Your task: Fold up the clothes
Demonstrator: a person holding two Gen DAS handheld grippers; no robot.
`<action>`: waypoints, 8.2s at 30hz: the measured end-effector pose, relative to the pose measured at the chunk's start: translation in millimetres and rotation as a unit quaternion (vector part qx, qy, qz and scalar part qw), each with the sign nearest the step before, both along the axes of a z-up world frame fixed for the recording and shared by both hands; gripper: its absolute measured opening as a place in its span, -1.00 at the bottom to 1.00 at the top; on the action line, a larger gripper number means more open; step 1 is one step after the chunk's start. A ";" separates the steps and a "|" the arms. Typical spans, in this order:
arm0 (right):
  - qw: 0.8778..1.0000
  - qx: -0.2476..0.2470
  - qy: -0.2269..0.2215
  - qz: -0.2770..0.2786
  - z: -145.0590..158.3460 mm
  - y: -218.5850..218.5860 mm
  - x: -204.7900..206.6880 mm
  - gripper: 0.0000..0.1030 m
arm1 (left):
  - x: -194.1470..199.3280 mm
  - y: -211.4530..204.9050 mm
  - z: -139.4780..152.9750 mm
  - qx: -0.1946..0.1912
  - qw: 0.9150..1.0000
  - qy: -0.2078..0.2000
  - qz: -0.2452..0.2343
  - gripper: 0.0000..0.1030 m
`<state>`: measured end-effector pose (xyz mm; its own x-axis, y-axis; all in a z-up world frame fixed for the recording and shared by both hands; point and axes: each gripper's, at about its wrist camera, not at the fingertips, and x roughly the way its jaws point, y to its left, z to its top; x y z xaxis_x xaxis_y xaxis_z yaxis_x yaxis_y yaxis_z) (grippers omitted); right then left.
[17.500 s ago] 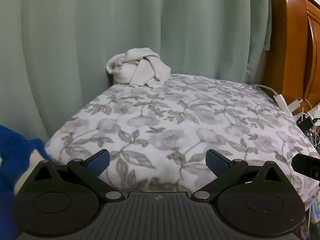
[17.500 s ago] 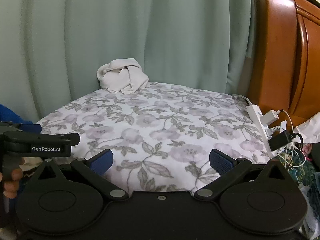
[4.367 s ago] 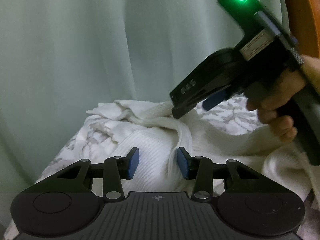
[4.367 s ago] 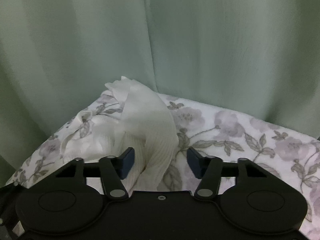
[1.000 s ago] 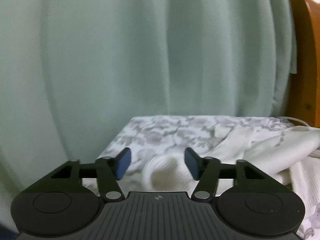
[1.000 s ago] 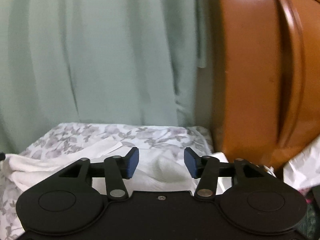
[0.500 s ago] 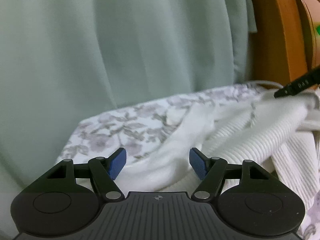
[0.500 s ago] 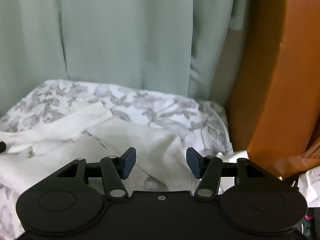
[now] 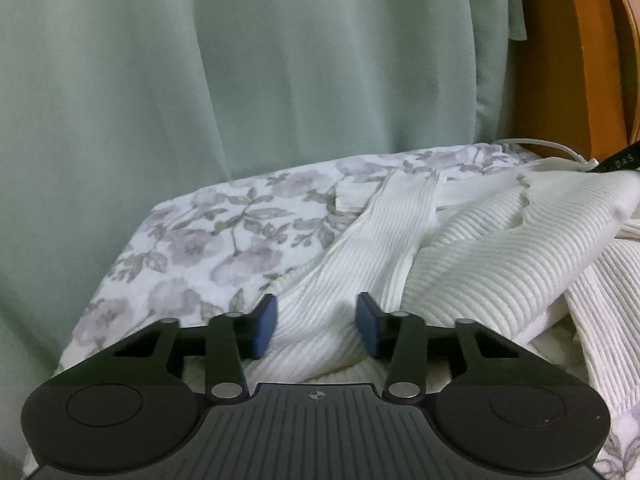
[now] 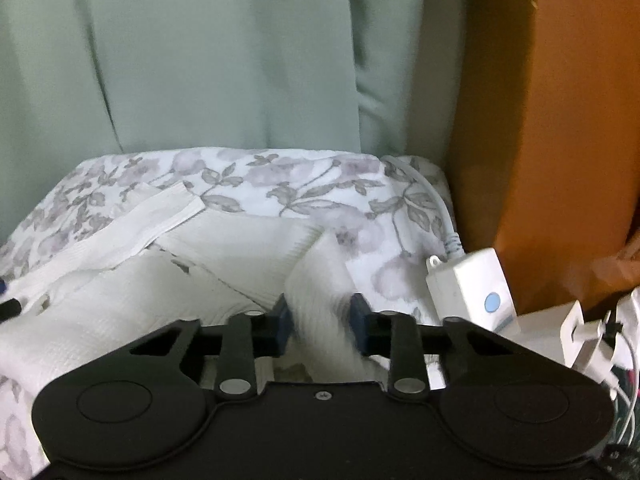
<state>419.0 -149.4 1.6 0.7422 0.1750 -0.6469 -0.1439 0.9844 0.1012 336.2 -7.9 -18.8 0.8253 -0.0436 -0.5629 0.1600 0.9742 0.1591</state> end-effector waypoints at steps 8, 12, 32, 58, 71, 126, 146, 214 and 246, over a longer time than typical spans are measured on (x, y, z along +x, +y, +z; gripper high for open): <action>0.999 0.004 -0.043 -0.029 10.9 -17.0 -15.9 -0.77 | -6.0 16.3 3.7 -0.031 0.999 -0.005 0.010 -0.88; 0.996 0.006 -0.067 -0.059 15.5 -30.5 -23.0 -0.78 | -12.4 23.6 9.6 -0.032 0.999 -0.014 0.009 -0.84; 0.992 0.003 -0.077 -0.103 2.6 -46.5 -30.5 -0.79 | 17.7 37.5 8.3 -0.006 0.998 0.032 -0.055 0.28; 0.979 0.007 -0.132 -0.154 12.2 -65.2 -56.0 -0.80 | -29.9 88.2 43.8 -0.034 0.989 -0.108 0.092 -0.84; 0.966 -0.041 -0.134 -0.219 1.8 -68.4 -64.6 -0.81 | -33.1 127.4 23.8 0.000 0.978 -0.067 0.196 -0.84; 0.976 -0.145 0.033 0.160 -9.0 44.0 49.0 -0.10 | 36.3 35.2 -10.9 -0.041 0.997 0.058 -0.031 0.27; 0.986 -0.155 -0.060 0.033 2.6 15.8 52.5 -0.85 | 40.5 37.9 -12.8 -0.050 0.996 0.059 -0.033 0.33; 0.983 0.093 -0.103 0.117 54.4 -23.2 -51.4 -0.74 | -9.2 40.9 30.4 -0.094 0.993 -0.050 -0.052 -0.78; 0.952 0.125 -0.265 0.085 164.0 -21.4 -166.7 -0.93 | -156.1 48.2 174.0 -0.108 0.961 -0.248 -0.061 -0.79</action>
<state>252.3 -170.8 165.6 0.9002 0.4211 -0.1109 -0.3950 0.8969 0.1988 180.1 40.3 155.2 0.9713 -0.2280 -0.0685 0.2310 0.9721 0.0407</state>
